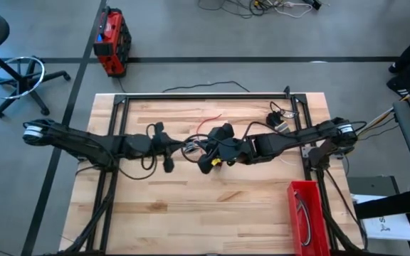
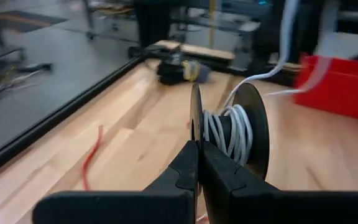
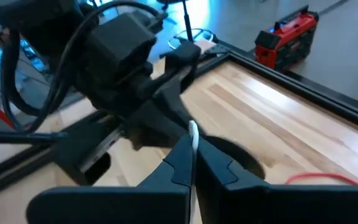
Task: Coil cords
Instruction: Coil the white wire onto the spool
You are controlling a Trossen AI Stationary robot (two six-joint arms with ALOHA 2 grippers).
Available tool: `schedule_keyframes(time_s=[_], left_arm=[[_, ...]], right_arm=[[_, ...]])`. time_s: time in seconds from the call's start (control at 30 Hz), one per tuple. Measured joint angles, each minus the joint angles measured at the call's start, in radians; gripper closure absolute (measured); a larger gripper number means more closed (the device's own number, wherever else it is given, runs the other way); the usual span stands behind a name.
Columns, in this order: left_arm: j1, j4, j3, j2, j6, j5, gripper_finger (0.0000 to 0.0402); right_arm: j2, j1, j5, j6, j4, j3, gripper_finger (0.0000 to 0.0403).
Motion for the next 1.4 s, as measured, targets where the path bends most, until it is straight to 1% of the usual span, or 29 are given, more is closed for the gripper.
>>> schedule_keyframes(time_s=[0.13, 0.2, 0.27, 0.37, 0.53, 0.6, 0.7, 0.9, 1.17, 1.23, 1.33, 1.4], left_arm=[[0.009, 0.045, 0.0, 0.061, -0.063, -0.086, 0.0401], [0.014, 0.077, 0.0, 0.079, -0.075, -0.081, 0.0401], [0.014, 0.11, 0.0, 0.097, -0.045, -0.048, 0.0401], [0.011, 0.106, 0.0, 0.122, -0.001, -0.019, 0.0401], [0.013, 0.127, 0.0, 0.165, 0.005, -0.024, 0.0401], [0.013, 0.144, 0.0, 0.177, 0.004, -0.046, 0.0401], [0.018, 0.19, 0.0, 0.183, -0.015, -0.087, 0.0401], [0.052, 0.26, 0.0, 0.182, -0.073, -0.09, 0.0401], [0.066, 0.344, 0.001, 0.182, -0.095, -0.09, 0.0401], [0.066, 0.344, 0.015, 0.182, -0.091, -0.089, 0.0401], [0.064, 0.344, 0.032, 0.182, -0.026, -0.087, 0.0401], [0.062, 0.343, 0.039, 0.182, -0.013, -0.083, 0.0401]], right_arm=[[0.026, -0.001, 0.0, 0.001, 0.025, 0.001, 0.0403], [0.033, -0.004, 0.0, 0.004, 0.034, 0.001, 0.0403], [0.033, -0.008, 0.0, 0.003, 0.033, 0.001, 0.0403], [0.033, -0.021, 0.002, -0.004, 0.041, 0.001, 0.0403], [0.032, -0.034, -0.002, -0.012, 0.05, 0.004, 0.0403], [0.032, -0.034, -0.006, -0.012, 0.048, 0.004, 0.0403], [0.033, -0.034, -0.008, -0.012, 0.049, 0.004, 0.0403], [0.063, -0.034, -0.009, 0.004, 0.047, 0.005, 0.0403], [0.097, -0.034, -0.038, 0.04, 0.03, 0.003, 0.0403], [0.105, -0.034, -0.038, 0.05, 0.04, 0.004, 0.0403], [0.108, -0.034, -0.044, 0.056, 0.032, 0.003, 0.0403], [0.107, -0.034, -0.052, 0.057, 0.032, 0.003, 0.0403]])
